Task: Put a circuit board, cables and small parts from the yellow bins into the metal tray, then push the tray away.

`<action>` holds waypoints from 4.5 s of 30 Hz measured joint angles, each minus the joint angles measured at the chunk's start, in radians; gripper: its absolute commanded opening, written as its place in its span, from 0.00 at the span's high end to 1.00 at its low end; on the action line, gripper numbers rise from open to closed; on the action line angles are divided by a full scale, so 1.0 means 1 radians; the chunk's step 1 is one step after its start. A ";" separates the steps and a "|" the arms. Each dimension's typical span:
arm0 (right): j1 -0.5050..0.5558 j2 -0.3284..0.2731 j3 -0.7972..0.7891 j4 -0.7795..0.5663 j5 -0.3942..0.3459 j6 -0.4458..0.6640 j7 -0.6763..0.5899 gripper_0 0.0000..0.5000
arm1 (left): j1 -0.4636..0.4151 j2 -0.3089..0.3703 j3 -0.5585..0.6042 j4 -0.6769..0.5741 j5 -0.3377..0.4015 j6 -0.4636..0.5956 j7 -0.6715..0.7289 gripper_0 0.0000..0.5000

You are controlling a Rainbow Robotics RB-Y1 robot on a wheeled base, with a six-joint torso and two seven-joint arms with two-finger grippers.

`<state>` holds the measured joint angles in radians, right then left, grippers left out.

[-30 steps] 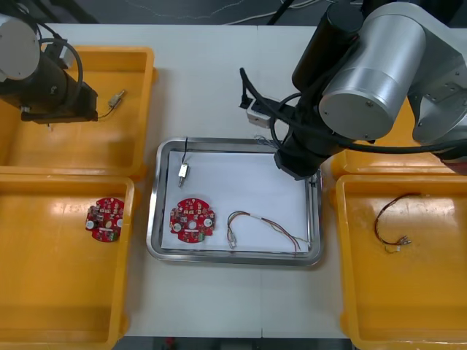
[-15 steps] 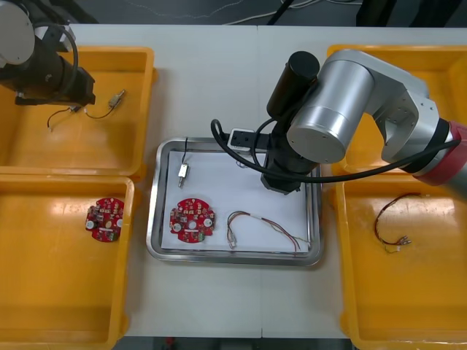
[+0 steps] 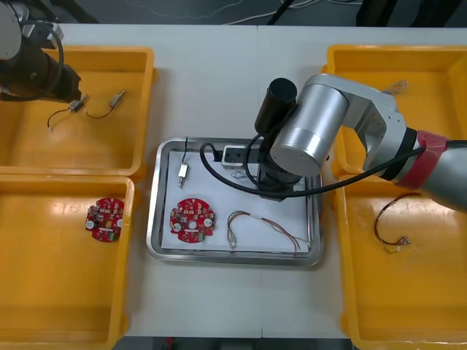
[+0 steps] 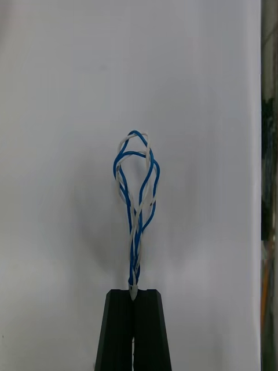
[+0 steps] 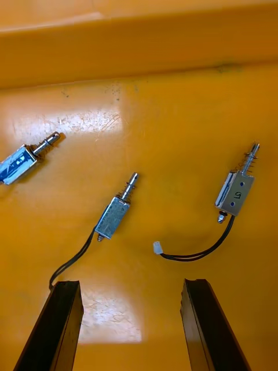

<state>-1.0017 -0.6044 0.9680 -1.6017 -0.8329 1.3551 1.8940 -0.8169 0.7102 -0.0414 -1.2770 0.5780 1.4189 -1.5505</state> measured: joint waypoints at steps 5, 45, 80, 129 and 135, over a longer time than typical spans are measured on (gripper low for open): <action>0.000 0.000 0.004 0.005 0.002 0.001 0.000 0.71 | -0.003 0.010 0.000 0.018 0.000 -0.008 -0.067 0.00; -0.009 0.027 -0.254 -0.081 -0.036 0.321 -0.198 0.00 | -0.027 0.038 0.000 0.167 -0.019 -0.186 -0.191 0.00; 0.098 -0.080 -0.650 -0.281 -0.045 0.561 -0.969 0.00 | -0.029 -0.059 -0.079 0.194 -0.052 -0.306 -0.250 0.00; 0.625 -0.253 -1.140 -0.392 -0.068 0.562 -0.813 0.00 | -0.029 -0.061 -0.079 0.322 -0.062 -0.406 -0.255 1.00; 0.705 -0.253 -1.188 -0.406 -0.062 0.559 -0.738 0.00 | -0.029 -0.061 -0.079 0.322 -0.060 -0.406 -0.255 1.00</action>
<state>-0.2971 -0.8578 -0.2199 -2.0082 -0.8948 1.9138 1.1561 -0.8462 0.6496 -0.1207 -0.9551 0.5183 1.0132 -1.8059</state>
